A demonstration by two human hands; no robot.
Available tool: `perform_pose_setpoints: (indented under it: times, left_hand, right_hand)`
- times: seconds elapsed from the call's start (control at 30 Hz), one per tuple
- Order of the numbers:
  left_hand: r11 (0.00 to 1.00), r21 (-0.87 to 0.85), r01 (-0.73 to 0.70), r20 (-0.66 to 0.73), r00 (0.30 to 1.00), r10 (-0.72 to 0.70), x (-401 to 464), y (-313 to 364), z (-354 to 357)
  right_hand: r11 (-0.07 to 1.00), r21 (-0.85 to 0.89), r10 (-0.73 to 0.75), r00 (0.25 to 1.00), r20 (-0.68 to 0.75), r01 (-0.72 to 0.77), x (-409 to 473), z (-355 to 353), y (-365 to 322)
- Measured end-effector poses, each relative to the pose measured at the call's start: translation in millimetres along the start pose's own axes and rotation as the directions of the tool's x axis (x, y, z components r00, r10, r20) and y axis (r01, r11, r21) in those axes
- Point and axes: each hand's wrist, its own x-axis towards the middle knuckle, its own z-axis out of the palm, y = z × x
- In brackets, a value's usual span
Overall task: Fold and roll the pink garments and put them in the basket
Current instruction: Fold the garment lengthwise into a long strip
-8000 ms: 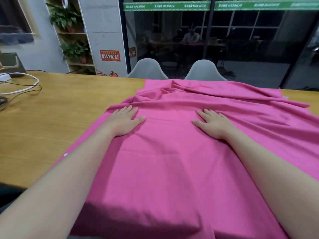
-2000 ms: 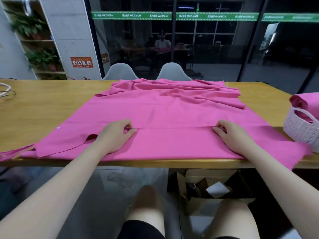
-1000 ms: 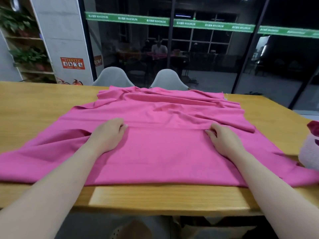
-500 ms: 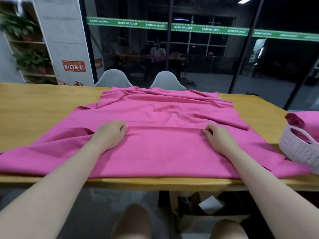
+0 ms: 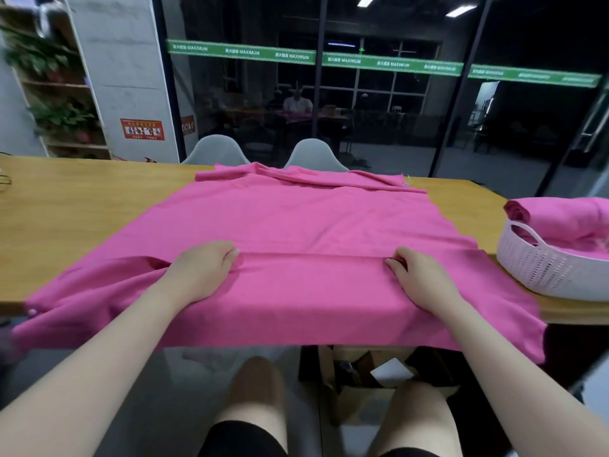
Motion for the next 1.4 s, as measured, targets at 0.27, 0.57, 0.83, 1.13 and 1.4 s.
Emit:
perform_pose_setpoints:
  times: [0.27, 0.57, 0.83, 1.13, 1.4]
  left_hand:
    - [0.998, 0.06, -0.011, -0.141, 0.99, 0.02, 31.5, 5.0, -22.9]
    - [0.996, 0.057, 0.073, -0.028, 0.997, -0.072, 96.5, -9.5, 11.0]
    - [0.998, 0.057, 0.042, -0.065, 0.997, -0.038, 99.2, -19.3, 24.4]
    - [0.999, 0.021, 0.048, -0.074, 0.996, -0.047, 63.0, -12.2, 15.1]
    - [1.0, -0.017, 0.017, -0.06, 0.998, -0.018, 11.1, -0.5, 2.9]
  right_hand:
    - [0.993, -0.112, -0.064, 0.989, -0.134, 0.049, 33.4, -22.3, -10.3]
    - [0.994, -0.111, 0.023, 1.0, 0.017, -0.021, 105.0, 24.9, 5.5]
    - [0.995, -0.096, 0.019, 1.0, 0.009, -0.018, 103.0, 32.6, 14.3]
    - [0.999, -0.035, 0.04, 0.999, 0.03, -0.038, 57.8, 15.9, 15.7]
    - [1.0, -0.016, 0.014, 1.0, -0.02, -0.014, 6.0, -1.8, 11.9]
